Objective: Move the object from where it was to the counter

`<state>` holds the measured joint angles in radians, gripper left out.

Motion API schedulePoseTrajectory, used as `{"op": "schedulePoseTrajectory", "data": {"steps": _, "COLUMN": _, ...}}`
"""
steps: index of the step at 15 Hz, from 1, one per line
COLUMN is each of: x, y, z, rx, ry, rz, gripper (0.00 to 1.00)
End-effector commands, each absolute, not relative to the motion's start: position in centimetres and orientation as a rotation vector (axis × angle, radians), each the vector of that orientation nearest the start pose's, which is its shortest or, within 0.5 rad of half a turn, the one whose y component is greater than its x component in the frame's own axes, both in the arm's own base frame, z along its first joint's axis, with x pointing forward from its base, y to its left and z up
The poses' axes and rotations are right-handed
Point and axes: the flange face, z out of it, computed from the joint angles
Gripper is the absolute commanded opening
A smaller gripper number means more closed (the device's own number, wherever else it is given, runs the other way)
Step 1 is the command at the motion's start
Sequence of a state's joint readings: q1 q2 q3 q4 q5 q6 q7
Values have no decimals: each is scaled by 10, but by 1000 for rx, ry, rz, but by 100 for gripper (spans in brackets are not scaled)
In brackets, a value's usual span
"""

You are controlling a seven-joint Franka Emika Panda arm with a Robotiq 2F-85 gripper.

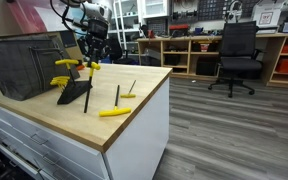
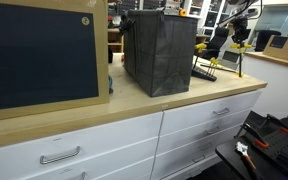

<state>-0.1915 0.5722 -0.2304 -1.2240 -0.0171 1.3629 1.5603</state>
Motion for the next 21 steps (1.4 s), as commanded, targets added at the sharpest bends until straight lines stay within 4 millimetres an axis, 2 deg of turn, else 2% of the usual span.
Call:
{"op": "schedulePoseTrajectory", "data": {"steps": 1, "x": 638, "y": -233, "z": 435, "rx": -1885, "ry": 2844, "rz": 393, "gripper": 6}}
{"op": "schedulePoseTrajectory", "data": {"steps": 3, "x": 646, "y": -221, "z": 445, "rx": -1903, "ry": 2794, "rz": 335, "gripper": 6}}
{"op": "schedulePoseTrajectory", "data": {"steps": 5, "x": 655, "y": -199, "z": 462, "rx": -1954, "ry": 2718, "rz": 226, "gripper": 6}}
{"op": "schedulePoseTrajectory", "data": {"steps": 9, "x": 666, "y": -138, "z": 493, "rx": -2180, "ry": 2554, "rz": -83, "gripper": 6}}
{"op": "schedulePoseTrajectory", "data": {"steps": 12, "x": 669, "y": -102, "z": 500, "rx": -2346, "ry": 2431, "rz": -305, "gripper": 6}}
{"op": "schedulePoseTrajectory", "data": {"steps": 13, "x": 670, "y": -95, "z": 497, "rx": -2384, "ry": 2398, "rz": -352, "gripper": 6}}
{"op": "schedulePoseTrajectory", "data": {"steps": 16, "x": 666, "y": -86, "z": 493, "rx": -2455, "ry": 2359, "rz": -471, "gripper": 6}}
{"op": "schedulePoseTrajectory", "data": {"steps": 18, "x": 664, "y": -91, "z": 480, "rx": -2488, "ry": 2370, "rz": -506, "gripper": 6}}
{"op": "schedulePoseTrajectory", "data": {"steps": 21, "x": 656, "y": -104, "z": 457, "rx": -2524, "ry": 2477, "rz": -506, "gripper": 6}}
